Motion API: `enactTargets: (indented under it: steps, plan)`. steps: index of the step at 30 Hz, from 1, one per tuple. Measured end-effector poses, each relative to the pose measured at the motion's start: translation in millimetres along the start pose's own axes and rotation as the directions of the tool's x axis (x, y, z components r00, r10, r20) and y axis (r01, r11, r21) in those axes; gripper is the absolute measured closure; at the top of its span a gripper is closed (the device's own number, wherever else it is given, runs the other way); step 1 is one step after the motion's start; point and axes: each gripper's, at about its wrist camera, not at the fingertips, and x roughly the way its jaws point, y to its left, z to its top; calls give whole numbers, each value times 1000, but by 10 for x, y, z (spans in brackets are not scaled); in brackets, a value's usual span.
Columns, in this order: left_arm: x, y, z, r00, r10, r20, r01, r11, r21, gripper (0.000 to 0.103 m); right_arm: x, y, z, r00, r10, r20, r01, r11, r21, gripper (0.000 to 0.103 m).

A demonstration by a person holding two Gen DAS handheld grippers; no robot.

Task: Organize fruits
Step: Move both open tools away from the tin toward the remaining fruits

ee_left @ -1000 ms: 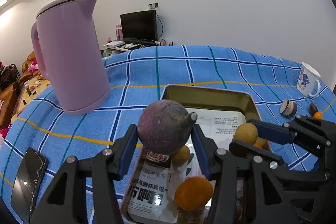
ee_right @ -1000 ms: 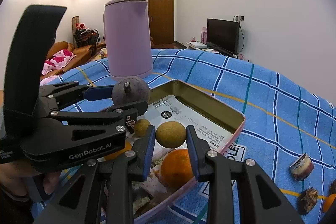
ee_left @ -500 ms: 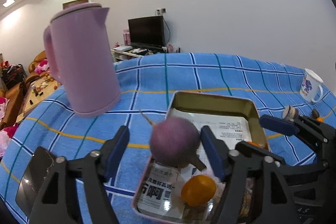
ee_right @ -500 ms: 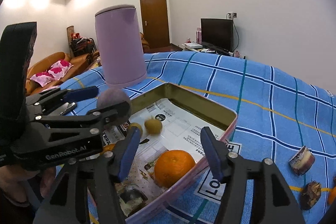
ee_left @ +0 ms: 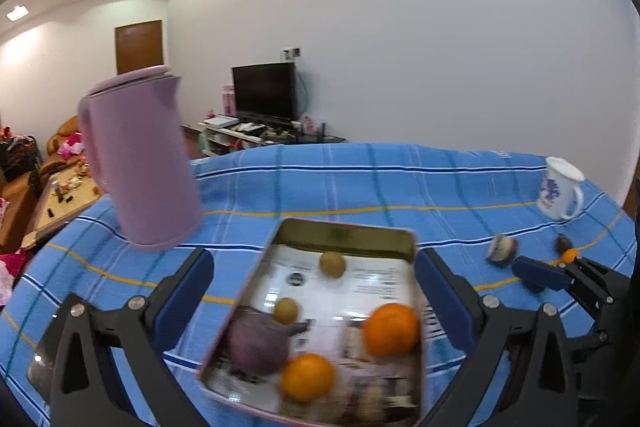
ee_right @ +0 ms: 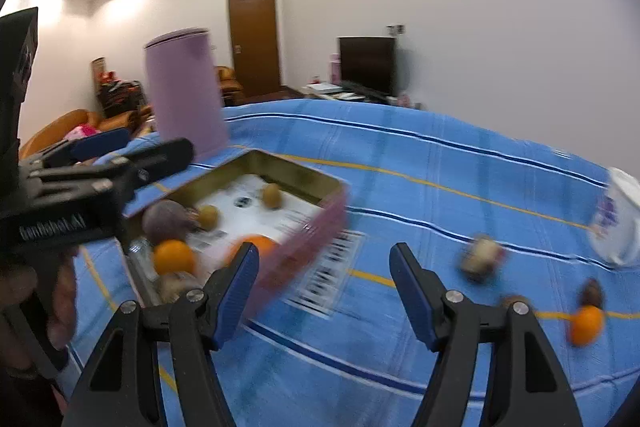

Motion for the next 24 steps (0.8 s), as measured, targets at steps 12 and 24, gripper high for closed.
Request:
enactTargets:
  steps: [12,24]
  plan:
    - [126,-1041,-61,988,-138,-75,144,986,82,0,-565,-1242,-349,963,-269,-4,265,946,189,34]
    - [506,-1809,-95,962,-219,-165,239,964,115,0,-535,-1792,-474,940,-324,-105,340,897,283,34]
